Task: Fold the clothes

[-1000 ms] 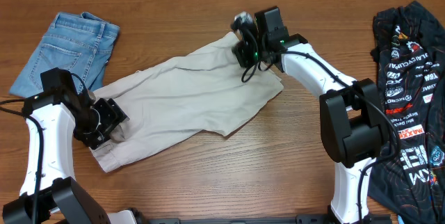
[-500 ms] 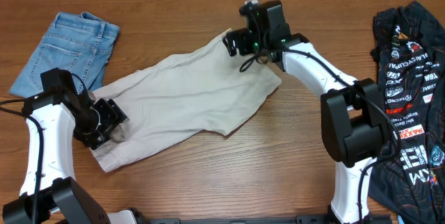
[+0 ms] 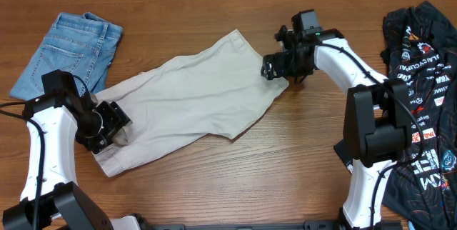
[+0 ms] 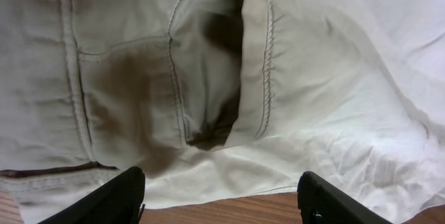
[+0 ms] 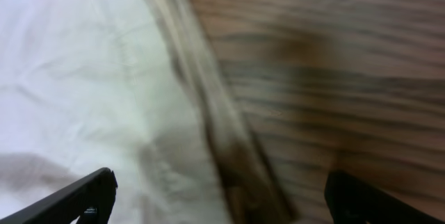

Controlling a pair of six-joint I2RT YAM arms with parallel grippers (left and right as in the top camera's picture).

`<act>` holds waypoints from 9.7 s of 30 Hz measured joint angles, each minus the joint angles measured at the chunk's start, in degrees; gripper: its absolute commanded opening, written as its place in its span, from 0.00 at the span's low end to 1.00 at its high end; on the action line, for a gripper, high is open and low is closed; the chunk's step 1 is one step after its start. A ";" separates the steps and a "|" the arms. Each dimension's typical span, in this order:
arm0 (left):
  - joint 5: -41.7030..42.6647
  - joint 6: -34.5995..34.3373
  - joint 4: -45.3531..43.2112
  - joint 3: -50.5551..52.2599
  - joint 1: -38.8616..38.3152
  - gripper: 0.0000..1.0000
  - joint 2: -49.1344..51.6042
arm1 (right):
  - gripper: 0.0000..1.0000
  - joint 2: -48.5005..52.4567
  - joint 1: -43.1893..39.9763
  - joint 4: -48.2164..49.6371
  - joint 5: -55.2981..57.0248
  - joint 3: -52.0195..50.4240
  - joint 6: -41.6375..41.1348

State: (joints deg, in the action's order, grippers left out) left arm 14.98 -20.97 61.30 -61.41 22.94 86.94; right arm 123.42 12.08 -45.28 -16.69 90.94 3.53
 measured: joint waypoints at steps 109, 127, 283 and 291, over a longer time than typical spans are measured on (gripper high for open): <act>-9.68 3.89 -1.09 -9.05 -8.59 0.04 9.92 | 0.57 -12.35 -1.97 -15.93 15.32 4.81 -24.17; -16.13 4.48 -0.22 -9.16 -7.78 0.04 9.92 | 0.08 -12.35 2.14 -8.85 -4.04 4.87 -14.01; -10.49 -1.36 14.69 -41.29 -32.00 0.29 37.29 | 0.39 1.60 8.28 -17.51 -0.85 -0.24 -4.35; -10.36 -1.27 17.49 -41.22 -35.67 0.23 37.29 | 0.55 0.70 8.31 -12.72 17.49 0.39 -11.58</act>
State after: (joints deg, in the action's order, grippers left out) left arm 4.62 -22.24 78.78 -102.63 -12.73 124.22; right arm 124.11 20.38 -58.00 0.80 91.33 -8.05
